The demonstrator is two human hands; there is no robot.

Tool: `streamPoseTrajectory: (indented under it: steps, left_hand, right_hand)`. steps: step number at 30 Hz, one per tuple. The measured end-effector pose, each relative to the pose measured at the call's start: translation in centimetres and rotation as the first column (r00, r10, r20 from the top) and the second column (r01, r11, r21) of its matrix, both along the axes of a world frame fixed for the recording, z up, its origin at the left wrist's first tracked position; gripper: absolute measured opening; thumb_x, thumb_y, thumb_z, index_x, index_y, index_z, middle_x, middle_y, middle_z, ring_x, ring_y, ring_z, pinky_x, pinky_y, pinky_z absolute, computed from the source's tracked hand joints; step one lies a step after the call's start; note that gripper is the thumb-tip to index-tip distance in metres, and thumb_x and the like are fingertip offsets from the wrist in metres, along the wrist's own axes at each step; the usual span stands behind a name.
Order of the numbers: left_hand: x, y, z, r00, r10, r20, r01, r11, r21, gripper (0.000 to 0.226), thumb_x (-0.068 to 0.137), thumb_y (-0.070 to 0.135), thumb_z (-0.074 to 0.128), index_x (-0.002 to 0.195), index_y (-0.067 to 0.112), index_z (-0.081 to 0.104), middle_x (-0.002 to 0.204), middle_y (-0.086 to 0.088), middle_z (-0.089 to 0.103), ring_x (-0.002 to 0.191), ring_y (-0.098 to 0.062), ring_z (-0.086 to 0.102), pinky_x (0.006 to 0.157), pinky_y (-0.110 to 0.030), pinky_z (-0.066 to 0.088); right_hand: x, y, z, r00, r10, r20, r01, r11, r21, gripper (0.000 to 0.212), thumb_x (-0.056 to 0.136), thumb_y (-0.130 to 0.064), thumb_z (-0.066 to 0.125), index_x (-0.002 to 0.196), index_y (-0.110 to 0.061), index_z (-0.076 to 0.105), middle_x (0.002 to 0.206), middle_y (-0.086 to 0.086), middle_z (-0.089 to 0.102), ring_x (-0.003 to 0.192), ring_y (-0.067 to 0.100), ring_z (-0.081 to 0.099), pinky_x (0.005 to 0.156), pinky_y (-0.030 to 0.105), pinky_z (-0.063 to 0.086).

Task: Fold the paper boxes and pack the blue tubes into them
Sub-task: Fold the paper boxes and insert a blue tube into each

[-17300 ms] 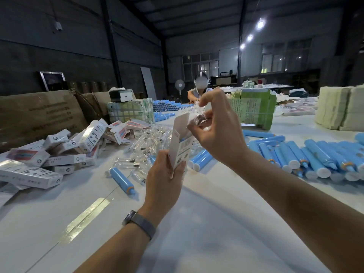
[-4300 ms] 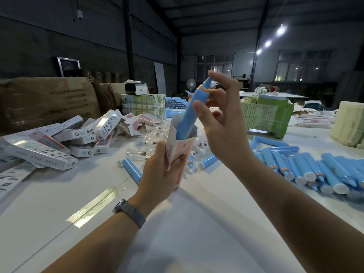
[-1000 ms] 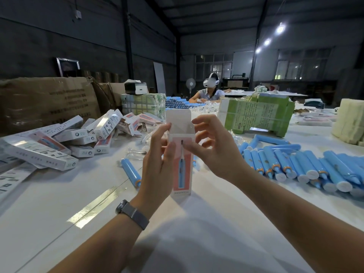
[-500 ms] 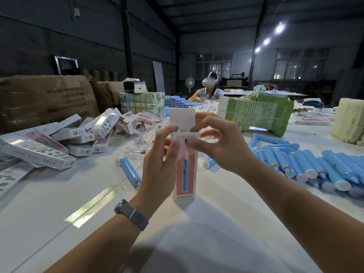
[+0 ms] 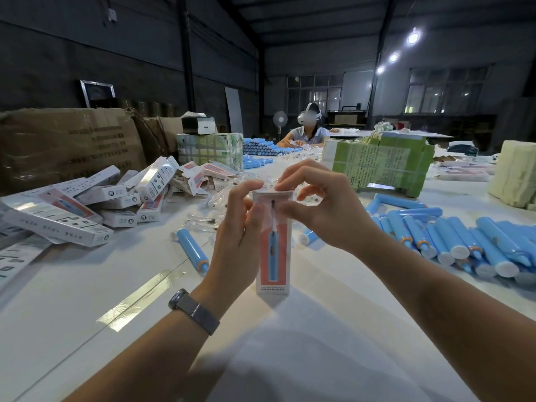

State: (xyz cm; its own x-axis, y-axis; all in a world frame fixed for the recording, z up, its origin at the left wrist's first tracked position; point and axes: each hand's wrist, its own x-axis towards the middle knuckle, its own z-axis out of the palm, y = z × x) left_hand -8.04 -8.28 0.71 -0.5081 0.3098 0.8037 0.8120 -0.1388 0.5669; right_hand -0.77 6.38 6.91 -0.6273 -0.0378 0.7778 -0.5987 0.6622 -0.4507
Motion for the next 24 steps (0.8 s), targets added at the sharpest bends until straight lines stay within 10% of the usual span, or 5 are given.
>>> streamPoseTrajectory:
  steps: [17, 24]
  left_hand:
    - [0.6, -0.2, 0.5, 0.999, 0.003, 0.032, -0.004, 0.999, 0.034, 0.024, 0.101, 0.037, 0.038, 0.106, 0.060, 0.043, 0.094, 0.003, 0.063, 0.090, -0.021, 0.068, 0.075, -0.049, 0.060]
    - [0.6, -0.2, 0.6, 0.999, 0.017, 0.039, -0.021, 0.994, 0.108, 0.009, 0.102, 0.030, 0.040, 0.109, 0.034, 0.046, 0.093, 0.001, 0.067, 0.086, -0.022, 0.069, 0.073, -0.056, 0.057]
  right_hand:
    - [0.2, -1.8, 0.5, 0.990, -0.116, -0.081, 0.121, 0.991, 0.059, 0.007, 0.083, -0.003, 0.075, 0.089, -0.006, 0.077, 0.080, 0.009, 0.058, 0.075, 0.021, 0.057, 0.066, 0.044, 0.047]
    - [0.1, -1.9, 0.4, 0.973, -0.175, -0.153, 0.201, 0.964, 0.173, 0.008, 0.085, -0.013, 0.074, 0.092, -0.012, 0.077, 0.083, 0.000, 0.060, 0.077, 0.017, 0.059, 0.066, 0.042, 0.050]
